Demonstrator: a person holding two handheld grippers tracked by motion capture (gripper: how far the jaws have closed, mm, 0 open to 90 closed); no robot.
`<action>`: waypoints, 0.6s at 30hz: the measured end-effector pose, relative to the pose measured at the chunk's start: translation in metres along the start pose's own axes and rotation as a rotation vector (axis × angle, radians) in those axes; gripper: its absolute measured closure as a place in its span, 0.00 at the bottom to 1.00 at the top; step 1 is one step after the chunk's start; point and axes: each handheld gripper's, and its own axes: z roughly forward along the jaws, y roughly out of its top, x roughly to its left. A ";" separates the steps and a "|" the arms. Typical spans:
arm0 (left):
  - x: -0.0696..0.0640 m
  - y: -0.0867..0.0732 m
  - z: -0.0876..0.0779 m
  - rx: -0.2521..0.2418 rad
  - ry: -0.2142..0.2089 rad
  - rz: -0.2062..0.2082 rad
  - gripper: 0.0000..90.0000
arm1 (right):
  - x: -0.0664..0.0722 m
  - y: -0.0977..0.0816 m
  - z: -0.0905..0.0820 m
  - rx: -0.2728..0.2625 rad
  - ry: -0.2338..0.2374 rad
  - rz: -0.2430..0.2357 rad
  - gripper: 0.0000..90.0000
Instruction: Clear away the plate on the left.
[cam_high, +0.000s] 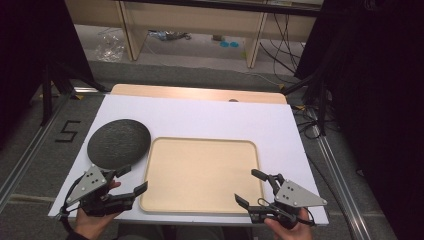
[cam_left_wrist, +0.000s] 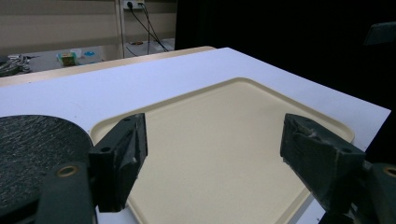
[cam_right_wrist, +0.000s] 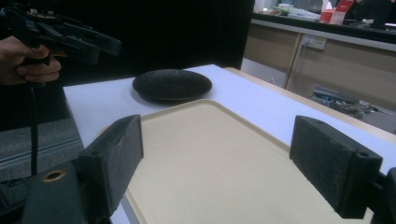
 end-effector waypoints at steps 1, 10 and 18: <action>0.001 0.000 0.000 0.001 0.002 -0.013 0.26 | 0.000 0.000 0.000 -0.001 0.001 0.001 0.21; 0.004 0.000 -0.001 -0.009 0.008 -0.036 0.26 | 0.000 -0.001 0.000 0.008 -0.004 -0.009 0.21; 0.005 0.000 -0.001 -0.004 0.018 -0.038 0.26 | 0.001 0.000 0.000 0.010 -0.001 -0.007 0.21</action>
